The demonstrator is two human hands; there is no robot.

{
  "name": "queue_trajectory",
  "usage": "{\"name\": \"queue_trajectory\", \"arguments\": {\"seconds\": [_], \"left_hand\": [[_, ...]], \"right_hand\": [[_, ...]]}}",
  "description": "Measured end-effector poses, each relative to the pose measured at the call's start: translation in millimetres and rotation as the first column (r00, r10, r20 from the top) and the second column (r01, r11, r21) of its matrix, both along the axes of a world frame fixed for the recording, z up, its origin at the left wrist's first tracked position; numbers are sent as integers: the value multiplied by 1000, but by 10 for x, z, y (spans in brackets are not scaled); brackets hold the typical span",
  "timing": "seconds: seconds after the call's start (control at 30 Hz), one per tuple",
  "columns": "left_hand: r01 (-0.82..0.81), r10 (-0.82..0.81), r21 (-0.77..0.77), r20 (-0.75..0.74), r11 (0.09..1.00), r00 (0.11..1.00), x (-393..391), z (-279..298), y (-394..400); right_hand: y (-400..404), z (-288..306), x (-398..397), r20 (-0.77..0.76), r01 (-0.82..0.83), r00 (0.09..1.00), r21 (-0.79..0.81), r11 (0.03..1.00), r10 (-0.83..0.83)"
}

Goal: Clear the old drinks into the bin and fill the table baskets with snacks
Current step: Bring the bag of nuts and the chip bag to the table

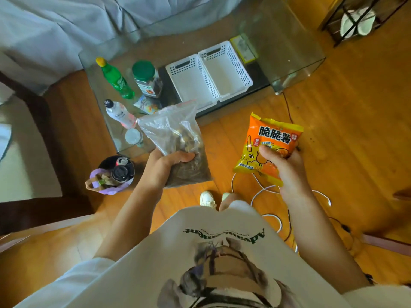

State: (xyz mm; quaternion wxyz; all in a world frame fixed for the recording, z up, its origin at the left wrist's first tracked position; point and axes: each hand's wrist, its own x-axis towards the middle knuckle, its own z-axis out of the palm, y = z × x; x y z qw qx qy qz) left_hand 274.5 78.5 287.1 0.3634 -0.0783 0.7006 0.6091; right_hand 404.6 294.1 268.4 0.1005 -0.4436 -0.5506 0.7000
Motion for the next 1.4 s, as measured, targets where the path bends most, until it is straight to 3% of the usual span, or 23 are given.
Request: {"name": "queue_trajectory", "arguments": {"seconds": [0.3, 0.57, 0.9, 1.17, 1.4], "left_hand": [[-134, 135, -24, 33, 991, 990, -871, -121, 329], [-254, 255, -32, 28, 967, 967, -1863, -37, 1104], [-414, 419, -89, 47, 906, 907, -2570, -178, 1594], [-506, 517, -109, 124, 856, 847, -3760, -815, 1779], [-474, 496, -151, 184, 867, 849, -5056, -1703, 1827]], "right_hand": [[594, -189, -1192, 59, -101, 993, -5, 995, 102], [1368, -204, -2565, 85, -235, 968, -35, 971, 237], [1863, -343, -3959, 135, -493, 860, -37, 869, 493], [1877, -869, -5057, 168, -609, 777, -44, 792, 607], [1808, -1660, -6048, 232, -565, 791, -75, 821, 566]]}}
